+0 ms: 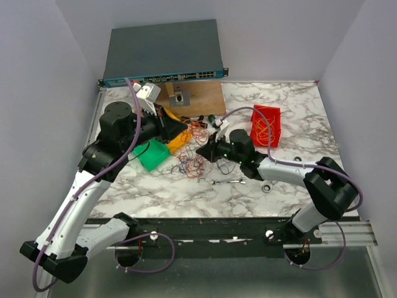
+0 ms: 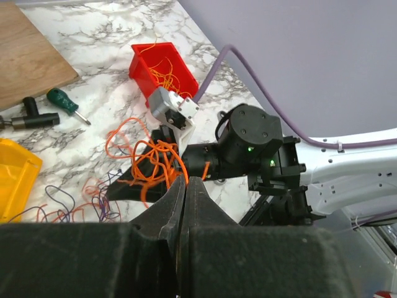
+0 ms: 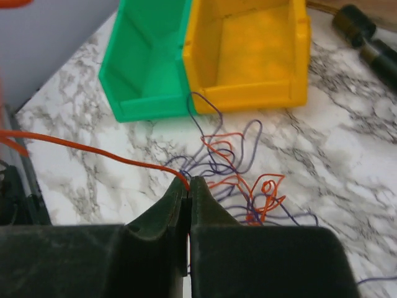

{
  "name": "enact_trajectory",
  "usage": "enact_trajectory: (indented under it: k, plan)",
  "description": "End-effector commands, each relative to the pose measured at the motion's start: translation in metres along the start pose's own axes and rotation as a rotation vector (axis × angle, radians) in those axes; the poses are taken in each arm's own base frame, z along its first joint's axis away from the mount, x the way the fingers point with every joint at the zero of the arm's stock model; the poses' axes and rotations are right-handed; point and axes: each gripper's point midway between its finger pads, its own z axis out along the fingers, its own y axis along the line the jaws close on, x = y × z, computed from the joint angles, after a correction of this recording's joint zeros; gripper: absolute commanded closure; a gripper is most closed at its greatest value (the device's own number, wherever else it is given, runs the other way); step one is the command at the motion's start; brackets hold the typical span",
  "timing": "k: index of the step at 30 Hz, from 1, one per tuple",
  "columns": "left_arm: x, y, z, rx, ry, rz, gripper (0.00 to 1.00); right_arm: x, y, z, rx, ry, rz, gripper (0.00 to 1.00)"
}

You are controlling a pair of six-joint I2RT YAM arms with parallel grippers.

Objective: Untangle the cables

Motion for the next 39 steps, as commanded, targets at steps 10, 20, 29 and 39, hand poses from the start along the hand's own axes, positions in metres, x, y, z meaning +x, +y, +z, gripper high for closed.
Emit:
enact_trajectory:
  k: [10, 20, 29, 39]
  plan:
    - [-0.034, 0.069, -0.055, -0.502, -0.118, 0.110, 1.00, 0.061, -0.169, -0.147, 1.064, -0.119, 0.452, 0.99]
    - [-0.011, 0.091, -0.042, -0.542, -0.023, 0.099, 1.00, 0.030, -0.133, -0.128, 0.707, -0.044, 0.356, 0.99]
    - [0.002, 0.140, -0.005, -0.691, -0.073, -0.071, 1.00, 0.023, -0.105, -0.104, 0.504, -0.002, 0.342, 0.99]
    - [-0.008, 0.185, 0.045, -0.765, -0.184, -0.120, 1.00, 0.021, -0.096, -0.105, 0.453, 0.015, 0.306, 0.99]
